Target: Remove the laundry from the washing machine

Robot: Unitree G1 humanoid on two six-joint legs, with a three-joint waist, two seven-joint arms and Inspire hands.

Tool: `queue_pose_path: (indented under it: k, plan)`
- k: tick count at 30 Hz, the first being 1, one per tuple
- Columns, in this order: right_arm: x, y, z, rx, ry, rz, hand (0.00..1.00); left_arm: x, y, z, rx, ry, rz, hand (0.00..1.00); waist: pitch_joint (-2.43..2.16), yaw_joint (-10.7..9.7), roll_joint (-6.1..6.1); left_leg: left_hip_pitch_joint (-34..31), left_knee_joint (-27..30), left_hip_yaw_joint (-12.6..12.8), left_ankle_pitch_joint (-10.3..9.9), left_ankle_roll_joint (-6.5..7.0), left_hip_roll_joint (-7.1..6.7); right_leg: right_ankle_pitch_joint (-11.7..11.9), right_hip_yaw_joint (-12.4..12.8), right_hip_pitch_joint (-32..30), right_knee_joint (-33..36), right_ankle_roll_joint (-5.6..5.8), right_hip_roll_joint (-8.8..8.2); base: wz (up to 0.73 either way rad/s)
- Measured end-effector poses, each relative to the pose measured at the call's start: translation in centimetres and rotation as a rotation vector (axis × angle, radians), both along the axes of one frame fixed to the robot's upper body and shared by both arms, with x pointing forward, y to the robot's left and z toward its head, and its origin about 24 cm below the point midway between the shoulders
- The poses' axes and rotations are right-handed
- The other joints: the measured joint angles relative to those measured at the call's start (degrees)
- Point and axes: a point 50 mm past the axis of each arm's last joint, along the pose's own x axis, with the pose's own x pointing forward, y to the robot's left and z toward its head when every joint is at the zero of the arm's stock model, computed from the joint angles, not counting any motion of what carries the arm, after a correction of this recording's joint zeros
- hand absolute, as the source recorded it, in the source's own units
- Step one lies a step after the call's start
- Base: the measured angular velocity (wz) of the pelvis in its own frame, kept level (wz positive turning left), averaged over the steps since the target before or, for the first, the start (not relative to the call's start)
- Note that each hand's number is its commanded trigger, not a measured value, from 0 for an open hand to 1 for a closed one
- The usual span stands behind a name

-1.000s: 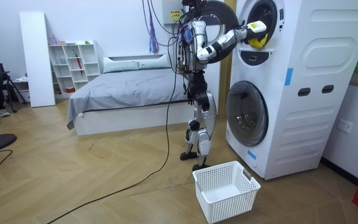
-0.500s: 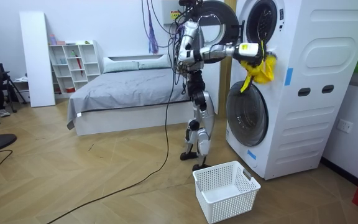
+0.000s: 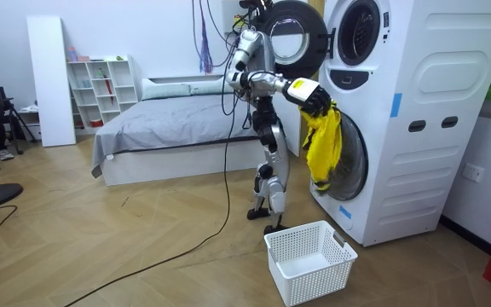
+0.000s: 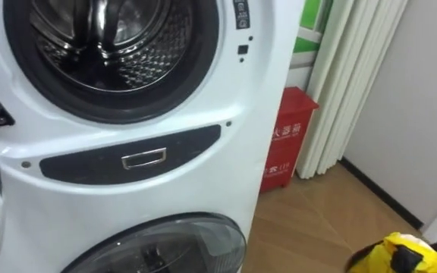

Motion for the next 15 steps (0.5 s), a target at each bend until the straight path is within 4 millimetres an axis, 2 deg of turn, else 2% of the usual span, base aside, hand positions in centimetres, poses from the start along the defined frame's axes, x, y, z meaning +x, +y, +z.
queue_pose_path:
  k: [7,10,11,12,14,15]
  plan:
    - [0.7,-0.2,-0.8,0.044,0.004,-0.02,1.0,0.7,-0.5,-0.2,-0.019,0.019,-0.053,0.0,0.08,0.0,0.94,-1.6,0.4,3.0,0.1,-0.22,0.11,0.9,2.0,-2.7,0.7,0.16,0.12,-0.13]
    - [2.0,-0.1,-1.2,0.07,-0.016,-0.019,1.0,1.8,-0.9,-0.3,-0.029,-0.002,-0.078,0.0,0.11,0.1,1.16,-3.6,1.1,6.3,0.2,-0.29,0.55,1.5,3.4,-5.2,1.1,0.54,0.27,-0.2]
    - [2.5,0.0,-1.5,0.081,-0.023,-0.022,1.0,2.4,-1.1,-0.3,-0.034,-0.009,-0.099,0.0,0.07,0.1,1.51,-4.3,1.3,8.6,0.3,-0.44,1.33,1.6,3.7,-6.0,0.8,0.59,0.21,-0.15]
    - [3.1,0.1,-1.7,0.096,-0.036,-0.025,1.0,3.0,-1.3,-0.4,-0.038,-0.019,-0.12,0.0,0.25,0.1,1.83,-4.8,1.3,10.5,0.4,-0.66,1.61,1.6,3.8,-6.9,0.9,0.61,-0.14,-0.13]
    - [3.6,0.1,-2.6,0.129,-0.051,-0.045,1.0,3.6,-1.5,-0.4,-0.042,-0.032,-0.139,0.0,0.33,0.1,2.4,-5.7,1.4,11.6,0.5,-0.79,1.62,1.6,4.6,-8.3,0.8,0.71,-0.02,-0.12]
    - [3.7,0.1,-3.5,0.147,-0.037,-0.062,1.0,3.7,-1.6,-0.4,-0.047,-0.041,-0.133,0.0,0.15,0.0,3.0,-6.5,1.7,11.6,0.5,-0.79,1.66,1.7,5.1,-9.1,0.8,0.74,0.1,-0.1]
